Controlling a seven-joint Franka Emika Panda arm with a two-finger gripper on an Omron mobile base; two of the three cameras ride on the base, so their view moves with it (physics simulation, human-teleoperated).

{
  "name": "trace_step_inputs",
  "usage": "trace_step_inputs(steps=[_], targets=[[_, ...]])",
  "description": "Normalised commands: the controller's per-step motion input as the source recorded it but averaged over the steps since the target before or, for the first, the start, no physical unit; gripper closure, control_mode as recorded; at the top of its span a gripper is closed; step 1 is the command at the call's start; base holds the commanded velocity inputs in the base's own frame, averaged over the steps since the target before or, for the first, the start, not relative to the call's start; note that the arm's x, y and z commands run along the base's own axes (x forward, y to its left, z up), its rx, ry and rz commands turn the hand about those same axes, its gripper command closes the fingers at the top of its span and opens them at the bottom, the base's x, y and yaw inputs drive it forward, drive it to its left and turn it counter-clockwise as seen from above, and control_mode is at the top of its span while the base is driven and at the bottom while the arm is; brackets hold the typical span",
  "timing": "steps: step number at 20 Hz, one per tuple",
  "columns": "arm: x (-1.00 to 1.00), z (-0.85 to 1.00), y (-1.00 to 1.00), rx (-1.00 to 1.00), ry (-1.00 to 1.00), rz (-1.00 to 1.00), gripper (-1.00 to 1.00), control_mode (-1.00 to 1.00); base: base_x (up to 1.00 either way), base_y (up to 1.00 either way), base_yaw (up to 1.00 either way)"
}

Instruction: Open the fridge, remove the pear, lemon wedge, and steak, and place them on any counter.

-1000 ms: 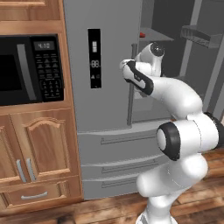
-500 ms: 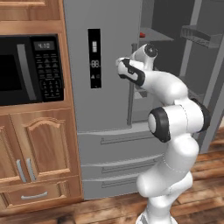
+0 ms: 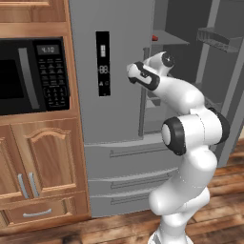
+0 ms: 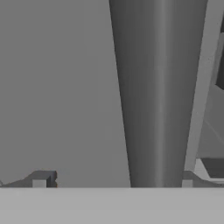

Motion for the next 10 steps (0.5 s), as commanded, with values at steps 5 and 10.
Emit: trace_step_inputs(steps=[5, 10], targets=[[0.93, -0.03, -0.04, 0.01, 0.08, 0.11, 1.00, -1.00, 0.00, 0.00, 0.00], [0.06, 0.00, 0.00, 0.00, 0.01, 0.02, 1.00, -1.00, 0.00, 0.00, 0.00]])
